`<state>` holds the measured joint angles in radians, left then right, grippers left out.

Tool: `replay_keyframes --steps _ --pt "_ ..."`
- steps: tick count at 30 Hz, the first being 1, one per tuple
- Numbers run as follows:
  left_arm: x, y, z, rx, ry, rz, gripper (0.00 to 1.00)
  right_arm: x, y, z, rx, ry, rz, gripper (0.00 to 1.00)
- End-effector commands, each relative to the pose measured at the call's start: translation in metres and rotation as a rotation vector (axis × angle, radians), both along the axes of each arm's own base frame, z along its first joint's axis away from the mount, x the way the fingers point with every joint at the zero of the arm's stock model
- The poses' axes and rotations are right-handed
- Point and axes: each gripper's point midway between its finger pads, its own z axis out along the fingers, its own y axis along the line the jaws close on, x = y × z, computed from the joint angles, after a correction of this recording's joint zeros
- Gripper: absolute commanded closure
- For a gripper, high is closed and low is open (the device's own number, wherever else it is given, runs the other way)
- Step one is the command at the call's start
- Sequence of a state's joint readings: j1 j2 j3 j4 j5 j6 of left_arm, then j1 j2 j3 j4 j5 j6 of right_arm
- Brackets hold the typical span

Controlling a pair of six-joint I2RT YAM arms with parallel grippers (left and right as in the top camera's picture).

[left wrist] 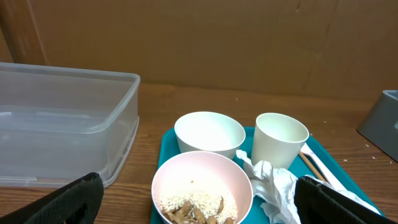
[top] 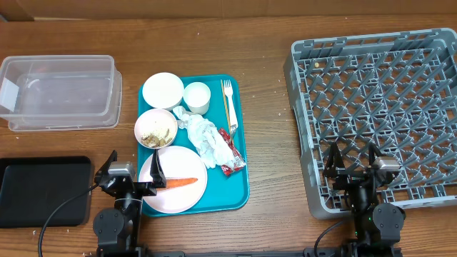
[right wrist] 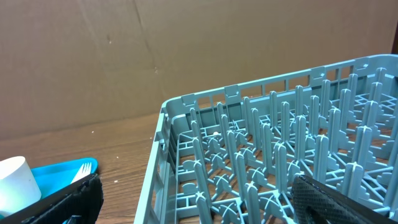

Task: Sort waste into correct bins and load items into the dishwasher
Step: 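Move the left gripper toward the carrot on the white plate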

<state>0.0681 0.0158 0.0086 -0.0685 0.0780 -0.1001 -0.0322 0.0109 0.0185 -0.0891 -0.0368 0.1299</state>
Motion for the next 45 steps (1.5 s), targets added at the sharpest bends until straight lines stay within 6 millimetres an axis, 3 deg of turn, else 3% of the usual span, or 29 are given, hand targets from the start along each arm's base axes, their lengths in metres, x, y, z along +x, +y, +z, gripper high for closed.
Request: replay_keyframes --steps 1,45 --pt "-0.0004 0.0027 -0.0001 0.019 -0.004 0.012 0.0 0.0002 -0.0024 -0.0016 -0.004 -0.005 -0.012 0.0" --pt "-0.0004 -0.0011 0.0003 -0.009 -0.006 -0.008 0.0 0.0002 -0.0024 -0.0016 -0.004 -0.005 -0.012 0.0"
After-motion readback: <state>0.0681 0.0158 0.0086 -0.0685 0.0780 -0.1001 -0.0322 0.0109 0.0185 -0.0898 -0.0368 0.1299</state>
